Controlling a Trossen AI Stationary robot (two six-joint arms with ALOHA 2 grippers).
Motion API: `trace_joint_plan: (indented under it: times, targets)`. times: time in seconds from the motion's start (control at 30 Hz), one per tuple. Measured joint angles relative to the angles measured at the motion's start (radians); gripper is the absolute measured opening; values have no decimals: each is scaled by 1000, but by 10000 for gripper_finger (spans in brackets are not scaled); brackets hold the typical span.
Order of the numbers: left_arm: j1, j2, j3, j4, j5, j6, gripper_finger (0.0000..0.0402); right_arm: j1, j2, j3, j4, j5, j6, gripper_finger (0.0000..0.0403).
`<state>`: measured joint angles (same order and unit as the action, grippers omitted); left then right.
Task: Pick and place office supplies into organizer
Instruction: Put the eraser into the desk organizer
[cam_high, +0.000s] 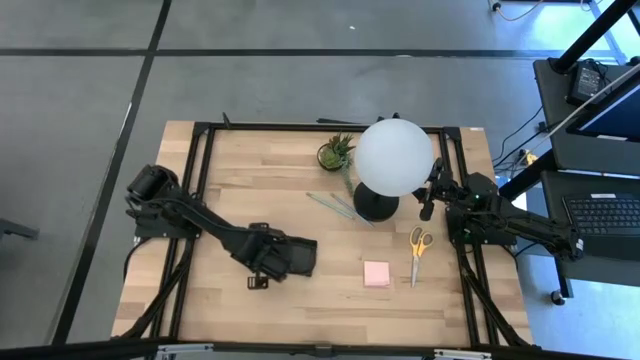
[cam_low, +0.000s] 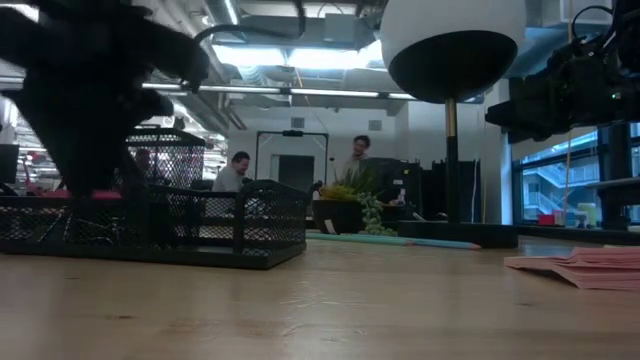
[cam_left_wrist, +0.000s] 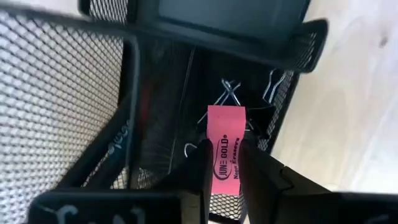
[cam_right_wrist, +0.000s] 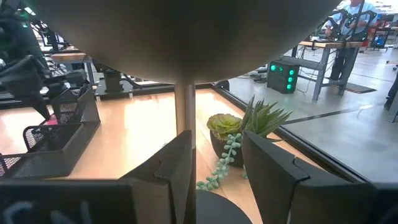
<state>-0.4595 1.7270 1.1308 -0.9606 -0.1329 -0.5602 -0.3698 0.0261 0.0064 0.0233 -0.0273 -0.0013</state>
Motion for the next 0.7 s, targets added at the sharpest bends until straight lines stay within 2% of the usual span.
trace_joint_plan:
  times: [0.13,0.4,0.5,0.7]
  targets:
    - [-1,-5,-28,12,-11,-25,61,0,0,0,0,0,0,145]
    - [3,2,-35,90,-121,-28,83,0,0,0,0,0,0,145]
    - [20,4,-36,98,-157,-66,96,0,0,0,0,0,0,145]
    - [67,4,-36,102,-152,-179,113,0,0,0,0,0,0,145]
